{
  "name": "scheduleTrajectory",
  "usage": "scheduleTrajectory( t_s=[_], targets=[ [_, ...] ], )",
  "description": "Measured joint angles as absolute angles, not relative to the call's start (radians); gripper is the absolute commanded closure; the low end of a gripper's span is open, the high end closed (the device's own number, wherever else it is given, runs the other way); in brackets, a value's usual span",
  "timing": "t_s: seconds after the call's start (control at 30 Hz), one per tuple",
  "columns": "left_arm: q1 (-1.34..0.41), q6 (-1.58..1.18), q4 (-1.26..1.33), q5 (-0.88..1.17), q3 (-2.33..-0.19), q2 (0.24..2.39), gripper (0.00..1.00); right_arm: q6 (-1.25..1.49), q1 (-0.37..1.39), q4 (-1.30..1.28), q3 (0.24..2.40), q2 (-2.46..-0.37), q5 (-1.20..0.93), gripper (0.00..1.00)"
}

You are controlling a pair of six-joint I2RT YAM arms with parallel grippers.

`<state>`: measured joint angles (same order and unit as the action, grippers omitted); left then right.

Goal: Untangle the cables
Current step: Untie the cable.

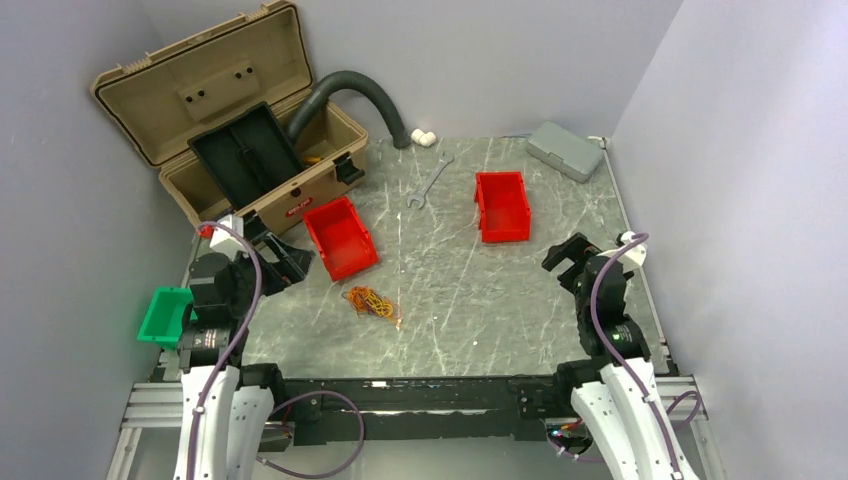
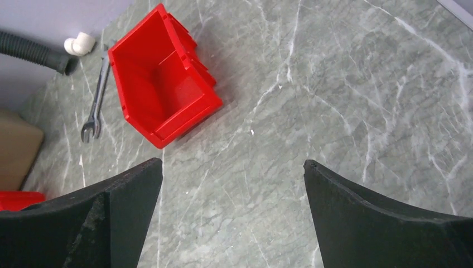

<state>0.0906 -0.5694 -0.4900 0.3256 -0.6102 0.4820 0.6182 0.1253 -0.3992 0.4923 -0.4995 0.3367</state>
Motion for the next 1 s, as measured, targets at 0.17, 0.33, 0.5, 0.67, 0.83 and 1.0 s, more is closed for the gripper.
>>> scheduleTrajectory(
  t_s=[0.17,0.33,0.5,0.67,0.83,1.0],
  targets=[
    [0.091,-0.582,-0.465,0.373,-0.577,0.487,0.01,0.635,0.125,-0.403,0.492,-0.451,0.359,0.00],
    [0.091,-0.602,-0.508,0.353,-0.542,0.486,0.01,0.621,0.125,-0.404,0.492,-0.431,0.358,0.00],
    [0.071,-0.637,-0.516,0.368,-0.531,0.458,0.01,0.571,0.125,-0.410,0.492,-0.505,0.276,0.00],
    [-0.118,-0.704,-0.509,0.340,-0.488,0.421,0.01,0.518,0.148,-0.371,0.493,-0.657,0.069,0.00],
    [-0.373,-0.812,-0.435,0.266,-0.389,0.467,0.05,0.496,0.264,-0.249,0.492,-0.768,-0.108,0.03],
    [-0.512,-0.867,-0.382,0.171,-0.339,0.545,0.12,0.489,0.449,-0.121,0.491,-0.859,-0.191,0.03]
  ],
)
